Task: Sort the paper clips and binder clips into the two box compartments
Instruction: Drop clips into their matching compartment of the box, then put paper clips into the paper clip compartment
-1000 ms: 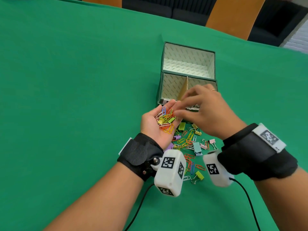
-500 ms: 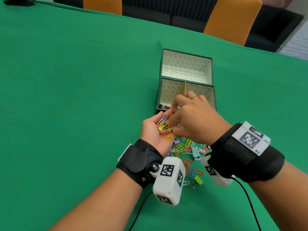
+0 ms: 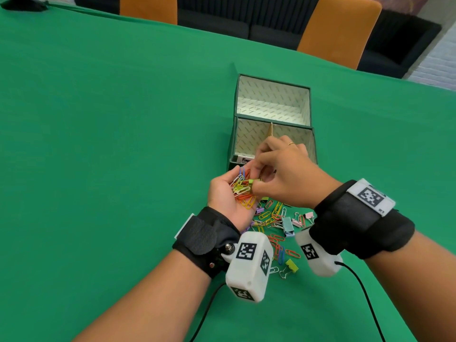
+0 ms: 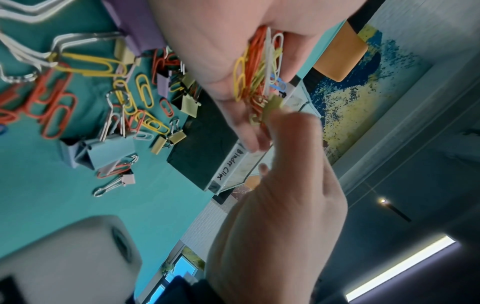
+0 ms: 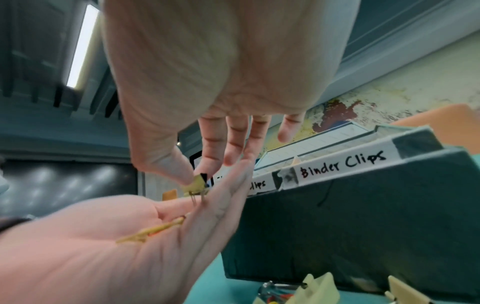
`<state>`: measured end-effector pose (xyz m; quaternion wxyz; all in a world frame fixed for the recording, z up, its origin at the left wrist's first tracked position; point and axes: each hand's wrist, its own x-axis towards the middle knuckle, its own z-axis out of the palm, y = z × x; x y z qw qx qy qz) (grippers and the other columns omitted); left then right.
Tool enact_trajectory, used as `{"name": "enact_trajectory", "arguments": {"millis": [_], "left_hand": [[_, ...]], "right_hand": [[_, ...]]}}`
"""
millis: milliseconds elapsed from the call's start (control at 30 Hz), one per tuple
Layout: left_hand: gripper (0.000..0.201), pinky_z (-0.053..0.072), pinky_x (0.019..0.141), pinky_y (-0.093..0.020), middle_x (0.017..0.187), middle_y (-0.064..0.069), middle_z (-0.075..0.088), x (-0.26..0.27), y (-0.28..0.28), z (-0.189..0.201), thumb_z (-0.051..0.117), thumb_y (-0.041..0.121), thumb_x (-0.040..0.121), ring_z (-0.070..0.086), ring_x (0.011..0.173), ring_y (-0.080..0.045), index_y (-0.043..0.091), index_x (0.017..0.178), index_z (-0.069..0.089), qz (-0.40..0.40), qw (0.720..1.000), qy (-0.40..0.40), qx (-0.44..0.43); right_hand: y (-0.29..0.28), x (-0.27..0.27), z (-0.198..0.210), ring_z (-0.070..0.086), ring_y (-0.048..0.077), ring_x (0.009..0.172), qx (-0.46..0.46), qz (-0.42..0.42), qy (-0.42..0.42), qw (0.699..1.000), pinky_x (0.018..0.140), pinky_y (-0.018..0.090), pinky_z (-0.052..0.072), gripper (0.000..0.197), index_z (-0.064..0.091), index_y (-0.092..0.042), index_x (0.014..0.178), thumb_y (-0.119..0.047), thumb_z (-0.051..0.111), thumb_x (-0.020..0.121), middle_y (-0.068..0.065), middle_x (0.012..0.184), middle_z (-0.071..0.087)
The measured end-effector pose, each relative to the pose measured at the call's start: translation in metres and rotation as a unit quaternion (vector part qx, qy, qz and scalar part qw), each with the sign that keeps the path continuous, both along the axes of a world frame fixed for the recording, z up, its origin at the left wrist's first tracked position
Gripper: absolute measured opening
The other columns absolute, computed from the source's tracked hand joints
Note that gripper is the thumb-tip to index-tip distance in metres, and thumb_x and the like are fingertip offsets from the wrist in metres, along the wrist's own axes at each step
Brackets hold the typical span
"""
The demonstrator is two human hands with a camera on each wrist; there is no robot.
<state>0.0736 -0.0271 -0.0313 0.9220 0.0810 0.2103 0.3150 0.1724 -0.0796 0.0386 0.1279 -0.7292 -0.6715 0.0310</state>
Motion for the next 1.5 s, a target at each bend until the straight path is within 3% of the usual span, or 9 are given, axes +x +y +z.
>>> {"name": "enact_trajectory", "arguments": {"millis": [167, 233, 500, 633, 800, 900, 1033, 1200, 1500], "left_hand": [[0.046, 0.049, 0.093, -0.037, 0.121, -0.024, 0.059, -0.001, 0.000, 0.000, 0.033, 0.022, 0.099, 0.059, 0.107, -0.033, -0.006, 0.131, 0.051, -0.005, 1.000, -0.022, -0.013], [0.046, 0.050, 0.092, -0.039, 0.118, -0.025, 0.060, 0.000, 0.001, -0.001, 0.034, 0.021, 0.099, 0.061, 0.104, -0.033, -0.008, 0.130, 0.051, 0.001, 0.999, -0.034, -0.018], [0.039, 0.053, 0.083, -0.048, 0.100, -0.024, 0.068, -0.003, 0.000, -0.002, 0.035, 0.019, 0.100, 0.068, 0.089, -0.035, -0.008, 0.101, 0.063, 0.004, 0.999, -0.042, -0.029], [0.039, 0.054, 0.083, -0.048, 0.100, -0.023, 0.068, -0.002, 0.001, -0.002, 0.035, 0.019, 0.100, 0.068, 0.090, -0.034, -0.008, 0.102, 0.063, 0.003, 0.998, -0.046, -0.031], [0.038, 0.054, 0.084, -0.047, 0.100, -0.024, 0.068, -0.003, 0.001, -0.001, 0.036, 0.019, 0.100, 0.068, 0.091, -0.034, -0.008, 0.104, 0.062, 0.003, 0.999, -0.042, -0.027], [0.039, 0.055, 0.082, -0.046, 0.100, -0.024, 0.068, -0.002, 0.002, -0.001, 0.035, 0.019, 0.100, 0.069, 0.089, -0.034, -0.008, 0.105, 0.062, 0.011, 0.999, -0.034, -0.027], [0.042, 0.056, 0.079, -0.035, 0.092, -0.020, 0.070, -0.001, 0.002, -0.002, 0.033, 0.023, 0.100, 0.068, 0.082, -0.029, -0.005, 0.105, 0.064, 0.011, 1.000, -0.025, -0.010], [0.038, 0.058, 0.064, -0.029, 0.086, -0.016, 0.070, -0.002, 0.001, -0.002, 0.033, 0.026, 0.100, 0.069, 0.072, -0.026, 0.001, 0.105, 0.061, 0.000, 1.000, -0.013, -0.010], [0.036, 0.052, 0.076, -0.034, 0.085, -0.015, 0.071, -0.003, 0.002, 0.000, 0.035, 0.027, 0.099, 0.069, 0.071, -0.028, 0.005, 0.101, 0.063, 0.002, 1.000, 0.004, 0.008]], "right_hand": [[-0.003, 0.003, 0.012, 0.044, 0.013, 0.100, 0.014, -0.031, 0.117, 0.993, 0.096, 0.045, 0.033, 0.011, 0.062, -0.035, 0.064, -0.045, 0.060, 0.063, -0.013, 0.095, 0.054], [-0.005, 0.005, 0.015, 0.048, 0.013, 0.101, 0.023, -0.038, 0.153, 0.987, 0.098, 0.046, 0.037, 0.008, 0.064, -0.035, 0.065, -0.042, 0.062, 0.065, -0.012, 0.096, 0.055], [-0.001, 0.041, 0.026, 0.056, 0.010, 0.085, 0.206, -0.165, 0.212, 0.941, 0.070, 0.011, 0.039, 0.006, 0.071, -0.020, 0.078, -0.026, 0.070, 0.079, -0.002, 0.096, 0.061], [0.010, 0.060, 0.022, 0.053, 0.011, 0.064, 0.247, -0.253, 0.221, 0.909, 0.063, 0.022, 0.044, 0.011, 0.070, -0.023, 0.073, -0.033, 0.067, 0.075, 0.007, 0.091, 0.069], [0.010, 0.053, 0.001, 0.060, 0.027, 0.098, 0.081, -0.276, 0.131, 0.949, 0.092, 0.052, 0.048, 0.006, 0.065, -0.041, 0.069, -0.047, 0.066, 0.070, -0.004, 0.091, 0.069], [0.002, 0.027, 0.008, 0.054, 0.021, 0.103, 0.125, -0.187, 0.128, 0.966, 0.095, 0.053, 0.042, 0.007, 0.062, -0.047, 0.073, -0.043, 0.065, 0.078, -0.010, 0.097, 0.060], [-0.009, -0.010, 0.002, 0.046, 0.017, 0.093, 0.026, -0.066, 0.045, 0.996, 0.088, 0.043, 0.036, 0.006, 0.068, -0.046, 0.081, -0.045, 0.063, 0.084, -0.011, 0.084, 0.054], [-0.010, -0.024, -0.017, 0.040, 0.019, 0.103, 0.000, -0.074, -0.069, 0.995, 0.085, 0.038, 0.027, 0.019, 0.069, -0.045, 0.102, -0.048, 0.058, 0.087, -0.009, 0.095, 0.048], [-0.007, -0.027, -0.013, 0.039, 0.018, 0.101, -0.014, -0.084, 0.013, 0.996, 0.087, 0.039, 0.028, 0.015, 0.071, -0.038, 0.079, -0.047, 0.061, 0.085, -0.010, 0.091, 0.046]]}}
